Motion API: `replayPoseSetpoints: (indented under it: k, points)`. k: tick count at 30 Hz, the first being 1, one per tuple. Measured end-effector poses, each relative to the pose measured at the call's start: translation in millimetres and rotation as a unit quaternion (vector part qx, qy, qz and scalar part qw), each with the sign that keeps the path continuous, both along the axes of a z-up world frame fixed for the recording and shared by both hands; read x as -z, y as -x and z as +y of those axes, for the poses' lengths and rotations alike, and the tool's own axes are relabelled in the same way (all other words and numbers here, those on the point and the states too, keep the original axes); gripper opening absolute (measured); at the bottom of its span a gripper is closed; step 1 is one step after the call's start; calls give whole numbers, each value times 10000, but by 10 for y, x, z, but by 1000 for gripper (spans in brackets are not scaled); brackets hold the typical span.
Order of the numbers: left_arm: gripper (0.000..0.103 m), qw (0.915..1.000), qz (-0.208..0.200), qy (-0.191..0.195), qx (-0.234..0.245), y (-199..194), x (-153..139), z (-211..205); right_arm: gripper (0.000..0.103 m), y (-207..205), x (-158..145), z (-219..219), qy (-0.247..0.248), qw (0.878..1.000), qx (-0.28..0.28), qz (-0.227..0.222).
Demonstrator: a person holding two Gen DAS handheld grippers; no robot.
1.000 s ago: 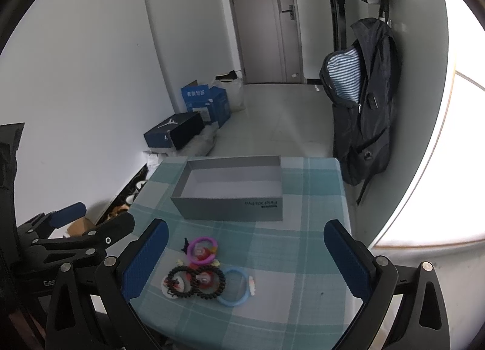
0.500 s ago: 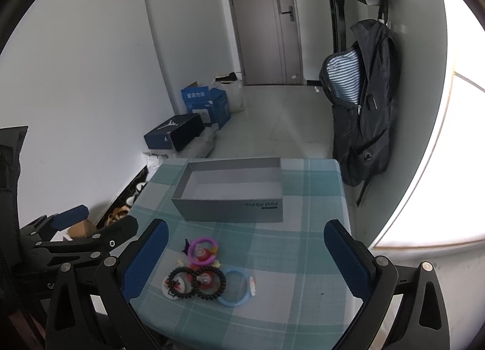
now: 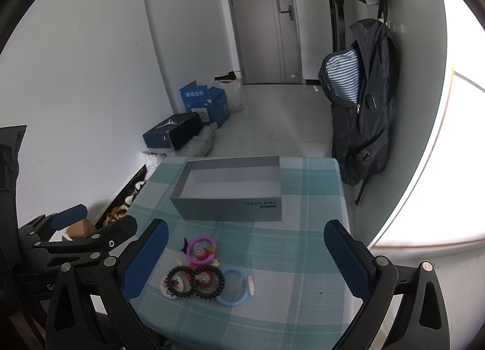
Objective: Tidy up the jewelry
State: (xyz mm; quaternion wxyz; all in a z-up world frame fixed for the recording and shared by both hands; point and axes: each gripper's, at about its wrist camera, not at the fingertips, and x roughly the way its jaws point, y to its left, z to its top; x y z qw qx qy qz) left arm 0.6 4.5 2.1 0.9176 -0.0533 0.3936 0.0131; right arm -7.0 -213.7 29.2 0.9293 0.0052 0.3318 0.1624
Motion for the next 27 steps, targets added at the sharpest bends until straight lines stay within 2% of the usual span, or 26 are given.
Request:
replayPoseSetpoints:
  k: [20,23,27]
  points:
    - [102,9999,89,79,-14,44,57,97,103,3,25,91,24,9999,-158,32]
    - [102,9997,193,156,-6,45,90,148,103,-38,66,122,114,9998,-132,129]
    - [102,9990,387,221,-16,48,183,240,96,-125,193,150,170,9987,-172,456]
